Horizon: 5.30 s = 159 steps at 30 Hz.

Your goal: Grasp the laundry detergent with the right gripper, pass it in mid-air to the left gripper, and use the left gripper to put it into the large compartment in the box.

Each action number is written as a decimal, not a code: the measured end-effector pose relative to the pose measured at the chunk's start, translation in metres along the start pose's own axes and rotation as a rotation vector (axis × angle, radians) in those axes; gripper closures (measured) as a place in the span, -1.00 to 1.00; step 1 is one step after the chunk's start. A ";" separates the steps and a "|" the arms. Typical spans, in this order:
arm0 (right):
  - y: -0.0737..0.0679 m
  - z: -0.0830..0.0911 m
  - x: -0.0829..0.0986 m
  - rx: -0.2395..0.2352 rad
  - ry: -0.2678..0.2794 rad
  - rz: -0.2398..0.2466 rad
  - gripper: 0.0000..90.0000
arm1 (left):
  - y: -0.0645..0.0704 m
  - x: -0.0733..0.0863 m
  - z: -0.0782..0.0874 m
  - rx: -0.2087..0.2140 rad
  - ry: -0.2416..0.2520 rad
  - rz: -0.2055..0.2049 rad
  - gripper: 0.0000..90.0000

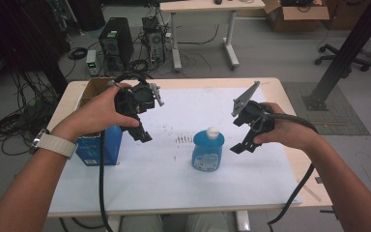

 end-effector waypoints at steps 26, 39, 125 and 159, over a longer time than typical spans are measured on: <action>0.001 -0.025 0.002 -0.023 0.092 0.021 -0.92 | 0.000 0.001 0.000 -0.001 0.003 0.002 -0.82; 0.001 -0.040 0.003 -0.031 0.148 0.003 -0.92 | -0.002 0.002 -0.002 -0.001 0.005 0.007 -0.82; -0.006 -0.099 -0.005 -0.016 0.394 0.003 -0.92 | -0.001 0.003 -0.006 0.004 -0.002 0.011 -0.81; -0.005 -0.104 -0.007 -0.034 0.455 -0.018 -0.76 | -0.002 0.003 -0.008 0.002 0.000 0.011 -0.81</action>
Point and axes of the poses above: each handheld gripper's, and its own axes: z roughly backward along the jaws, x roughly out of its underside, y roughly to its right, the point moved 8 cm from there along -z, roughly forward along the jaws, and after that the axes turned 4 degrees about -y, right-handed, at the moved point
